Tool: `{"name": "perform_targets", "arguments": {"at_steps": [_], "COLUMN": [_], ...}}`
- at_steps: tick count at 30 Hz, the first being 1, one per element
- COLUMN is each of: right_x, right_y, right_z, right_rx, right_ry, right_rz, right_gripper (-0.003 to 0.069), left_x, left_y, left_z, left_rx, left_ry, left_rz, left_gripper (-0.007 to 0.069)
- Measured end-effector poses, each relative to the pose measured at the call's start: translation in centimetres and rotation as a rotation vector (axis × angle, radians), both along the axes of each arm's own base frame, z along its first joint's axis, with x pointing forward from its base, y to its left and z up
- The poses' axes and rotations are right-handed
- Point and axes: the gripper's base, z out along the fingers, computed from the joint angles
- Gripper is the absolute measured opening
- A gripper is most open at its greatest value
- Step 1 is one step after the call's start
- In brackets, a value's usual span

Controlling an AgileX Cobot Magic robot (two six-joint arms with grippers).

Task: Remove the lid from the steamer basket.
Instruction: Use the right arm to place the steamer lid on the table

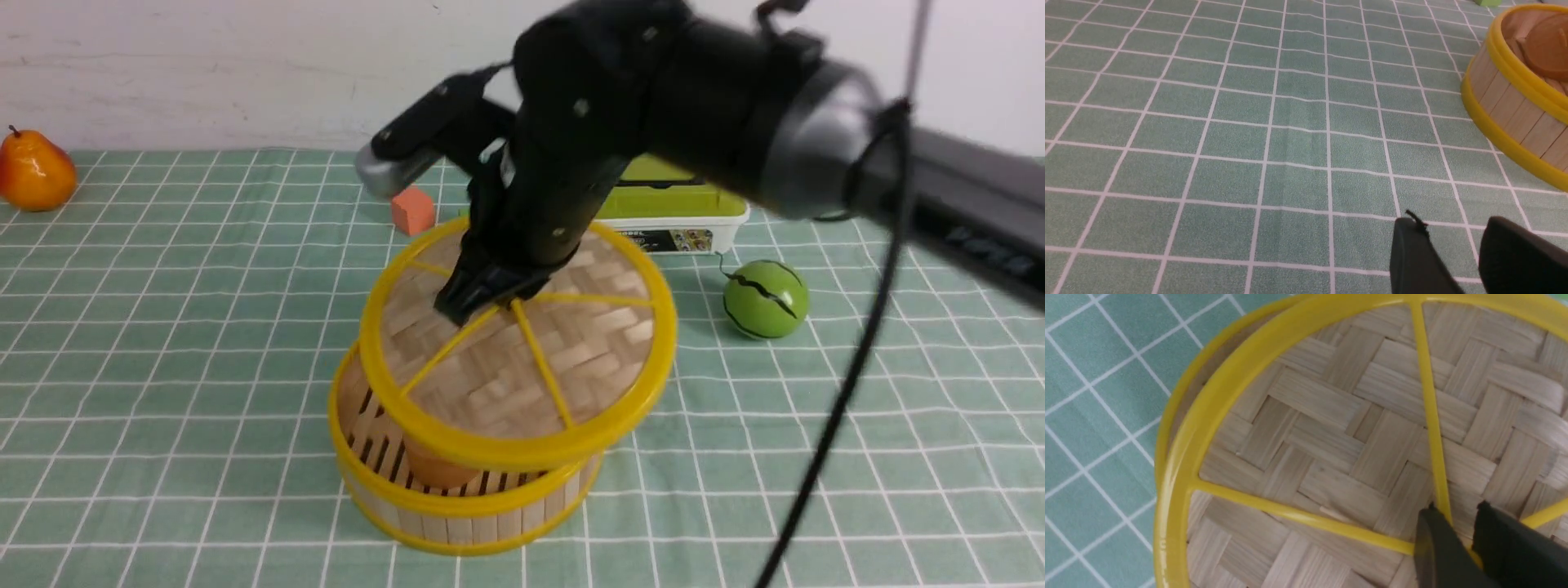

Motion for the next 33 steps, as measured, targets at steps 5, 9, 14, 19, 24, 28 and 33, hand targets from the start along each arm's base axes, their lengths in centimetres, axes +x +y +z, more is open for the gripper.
{"name": "perform_targets", "arguments": {"at_steps": [5, 9, 14, 19, 24, 28, 33], "right_x": [-3.3, -5.6, -5.9, -5.4, -3.5, -2.3, -1.3], "right_y": [-5.1, -11.1, -16.5, -19.6, -19.7, -19.2, -18.8], "right_z": [4.9, 3.7, -1.3, -7.9, -11.5, -13.0, -15.2], "right_rx": [-0.038, -0.059, -0.017, 0.043, 0.112, 0.146, 0.144], "right_ry": [-0.079, -0.017, 0.023, 0.116, 0.107, 0.106, 0.137], "right_rz": [-0.045, -0.178, -0.377, -0.532, -0.57, -0.579, -0.589], "right_gripper": [0.0081, 0.0081, 0.0081, 0.0081, 0.0081, 0.0081, 0.0113], "left_x": [0.0, 0.0, 0.0, 0.0, 0.0, 0.0, 0.0], "left_y": [0.0, 0.0, 0.0, 0.0, 0.0, 0.0, 0.0], "left_z": [0.0, 0.0, 0.0, 0.0, 0.0, 0.0, 0.0], "left_rx": [0.0, 0.0, 0.0, 0.0, 0.0, 0.0, 0.0], "left_ry": [0.0, 0.0, 0.0, 0.0, 0.0, 0.0, 0.0], "left_rz": [0.0, 0.0, 0.0, 0.0, 0.0, 0.0, 0.0], "left_gripper": [0.0239, 0.0239, 0.0239, 0.0239, 0.0239, 0.0239, 0.0239]}}
